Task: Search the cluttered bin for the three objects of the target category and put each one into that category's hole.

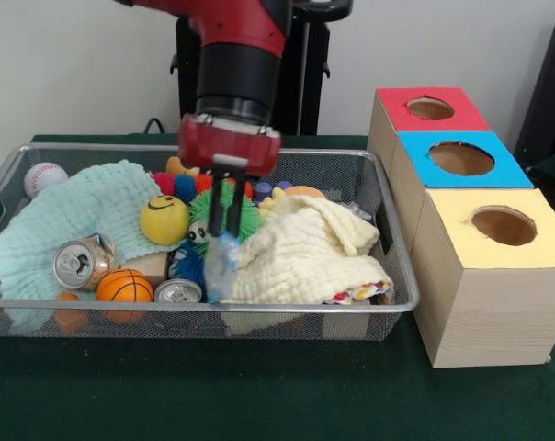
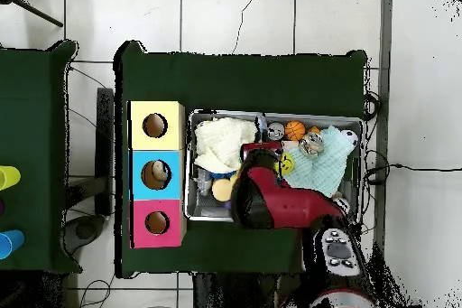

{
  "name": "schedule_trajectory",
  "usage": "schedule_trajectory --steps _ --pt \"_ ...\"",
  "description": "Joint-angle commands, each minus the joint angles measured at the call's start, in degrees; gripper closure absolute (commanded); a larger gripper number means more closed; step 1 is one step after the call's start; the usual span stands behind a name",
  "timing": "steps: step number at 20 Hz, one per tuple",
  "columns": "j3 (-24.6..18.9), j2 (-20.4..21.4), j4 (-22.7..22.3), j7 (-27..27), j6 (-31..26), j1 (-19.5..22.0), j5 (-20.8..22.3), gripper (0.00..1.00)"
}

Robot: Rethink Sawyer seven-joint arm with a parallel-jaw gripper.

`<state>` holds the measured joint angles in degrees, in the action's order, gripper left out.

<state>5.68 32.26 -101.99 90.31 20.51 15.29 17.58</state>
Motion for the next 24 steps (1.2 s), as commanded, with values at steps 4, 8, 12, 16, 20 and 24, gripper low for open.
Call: schedule_trajectory --steps 4,8,12,16,20,24 --pt "11.51 5.22 -0.36 7.53 -2.21 -13.77 -10.58 1.0" --pt "12.53 4.13 -0.55 8.29 -0.76 -14.5 -10.93 1.0" --pt "14.4 3.91 -0.78 8.44 -1.24 -16.18 -12.21 1.0" --pt "12.95 4.88 -2.74 9.51 -9.14 -16.11 -12.83 1.0" --pt "11.3 8.83 -4.53 8.96 -18.85 -16.34 -13.34 1.0" --pt "8.36 11.57 -8.22 10.14 -29.11 -16.52 -15.06 1.0"
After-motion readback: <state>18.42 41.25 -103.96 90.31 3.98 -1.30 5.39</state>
